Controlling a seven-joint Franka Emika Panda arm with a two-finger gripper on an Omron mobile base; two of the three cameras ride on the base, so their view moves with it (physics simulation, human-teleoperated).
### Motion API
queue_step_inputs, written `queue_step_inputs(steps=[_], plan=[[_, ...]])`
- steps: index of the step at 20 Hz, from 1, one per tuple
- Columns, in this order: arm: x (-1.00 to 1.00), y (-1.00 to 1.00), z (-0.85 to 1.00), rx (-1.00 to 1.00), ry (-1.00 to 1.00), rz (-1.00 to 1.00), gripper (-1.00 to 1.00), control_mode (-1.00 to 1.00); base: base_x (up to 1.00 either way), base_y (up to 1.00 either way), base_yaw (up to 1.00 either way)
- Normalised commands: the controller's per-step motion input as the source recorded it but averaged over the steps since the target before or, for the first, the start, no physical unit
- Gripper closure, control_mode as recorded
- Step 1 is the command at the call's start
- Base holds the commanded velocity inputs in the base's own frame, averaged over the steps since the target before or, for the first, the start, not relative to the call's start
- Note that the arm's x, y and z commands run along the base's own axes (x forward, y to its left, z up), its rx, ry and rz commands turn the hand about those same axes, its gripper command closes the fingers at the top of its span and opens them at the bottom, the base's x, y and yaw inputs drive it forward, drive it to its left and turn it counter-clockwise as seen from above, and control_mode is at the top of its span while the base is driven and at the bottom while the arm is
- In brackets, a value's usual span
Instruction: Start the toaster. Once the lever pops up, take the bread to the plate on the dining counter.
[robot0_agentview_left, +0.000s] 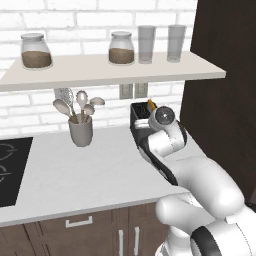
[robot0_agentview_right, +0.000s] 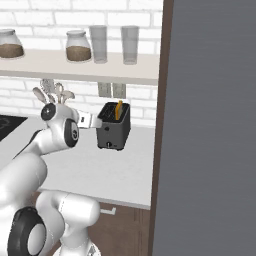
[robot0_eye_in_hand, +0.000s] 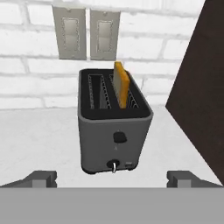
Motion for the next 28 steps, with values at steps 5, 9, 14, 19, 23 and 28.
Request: queue_step_inputs(steps=[5, 9, 14, 19, 23, 28], plan=[[-0.01, -0.35, 0.25, 0.08, -0.13, 0.01, -1.00, -1.00, 0.00, 0.00, 0.00], [0.01, -0.27, 0.52, 0.02, -0.03, 0.05, -1.00, -1.00, 0.00, 0.00, 0.00], [0.02, -0.04, 0.21, -0.04, 0.01, 0.01, -1.00, -1.00, 0.00, 0.00, 0.00], [0.09, -0.12, 0.00, 0.00, 0.14, 0.00, -1.00, -1.00, 0.00, 0.00, 0.00], [0.22, -0.20, 0.00, 0.01, 0.04, 0.00, -1.00, -1.00, 0.00, 0.00, 0.00], [0.28, -0.06, 0.00, 0.02, 0.00, 0.00, -1.00, -1.00, 0.00, 0.00, 0.00]])
